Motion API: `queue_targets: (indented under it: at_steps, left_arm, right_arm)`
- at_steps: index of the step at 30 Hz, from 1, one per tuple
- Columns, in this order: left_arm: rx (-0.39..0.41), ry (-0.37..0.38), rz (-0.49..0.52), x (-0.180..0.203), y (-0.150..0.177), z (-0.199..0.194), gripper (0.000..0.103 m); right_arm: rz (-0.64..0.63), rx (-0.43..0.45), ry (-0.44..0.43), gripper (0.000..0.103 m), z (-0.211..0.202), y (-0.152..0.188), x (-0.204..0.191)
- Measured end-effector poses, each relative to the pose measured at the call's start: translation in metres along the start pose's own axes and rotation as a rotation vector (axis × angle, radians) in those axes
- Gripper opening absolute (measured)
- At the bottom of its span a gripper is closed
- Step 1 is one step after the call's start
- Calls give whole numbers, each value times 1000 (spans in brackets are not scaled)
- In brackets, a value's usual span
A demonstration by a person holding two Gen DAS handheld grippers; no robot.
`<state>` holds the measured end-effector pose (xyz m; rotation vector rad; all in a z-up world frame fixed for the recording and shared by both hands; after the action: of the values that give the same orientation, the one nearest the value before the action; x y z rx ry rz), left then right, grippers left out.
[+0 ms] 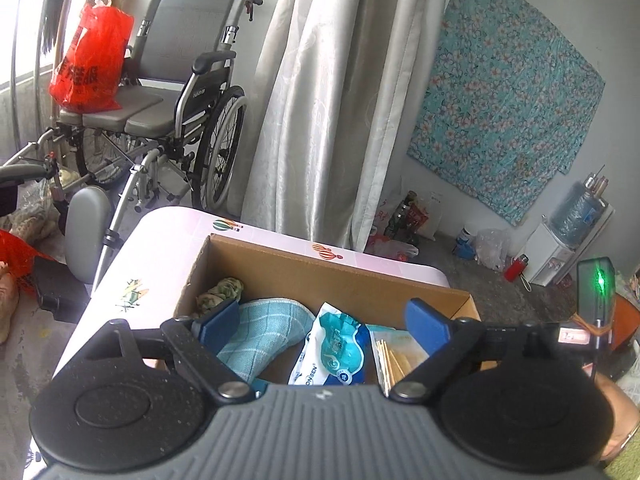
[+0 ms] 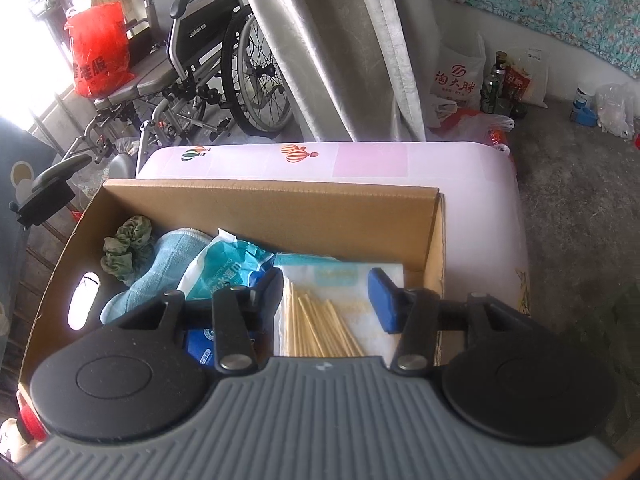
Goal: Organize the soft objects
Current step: 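Open both tools to release the wet-wipes pack and cotton swabs in the box, then move both tools toward the blue face-mask pack on the table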
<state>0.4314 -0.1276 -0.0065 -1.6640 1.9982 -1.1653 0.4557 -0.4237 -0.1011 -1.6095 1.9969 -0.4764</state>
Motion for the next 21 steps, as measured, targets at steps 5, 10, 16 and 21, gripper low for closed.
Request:
queue_targets:
  at_steps: [5, 10, 16, 21]
  left_arm:
    - [-10, 3, 36, 2, 13, -45, 93]
    - [-17, 1, 83, -1, 44, -95, 96]
    - [-63, 8, 69, -7, 96, -131, 97]
    - [-101, 58, 6, -4, 149, -145, 97]
  right_arm:
    - [18, 18, -55, 46, -38, 8, -12]
    - [-31, 60, -129, 58, -121, 40, -29]
    - [-75, 89, -208, 75, -209, 105, -51]
    - [-164, 84, -238, 76, -244, 162, -80]
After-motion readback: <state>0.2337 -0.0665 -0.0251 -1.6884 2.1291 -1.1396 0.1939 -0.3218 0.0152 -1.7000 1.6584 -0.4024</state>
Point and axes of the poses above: each gripper's, at about its wrist camera, not at the fingertips, and z roughly the way its jaws point, x to its right, y to its underside, the point moved 9 cm from there along z, roughly the way its jaws point, and after that the axes turned 1 degree about -x, right-handed, at the moved point
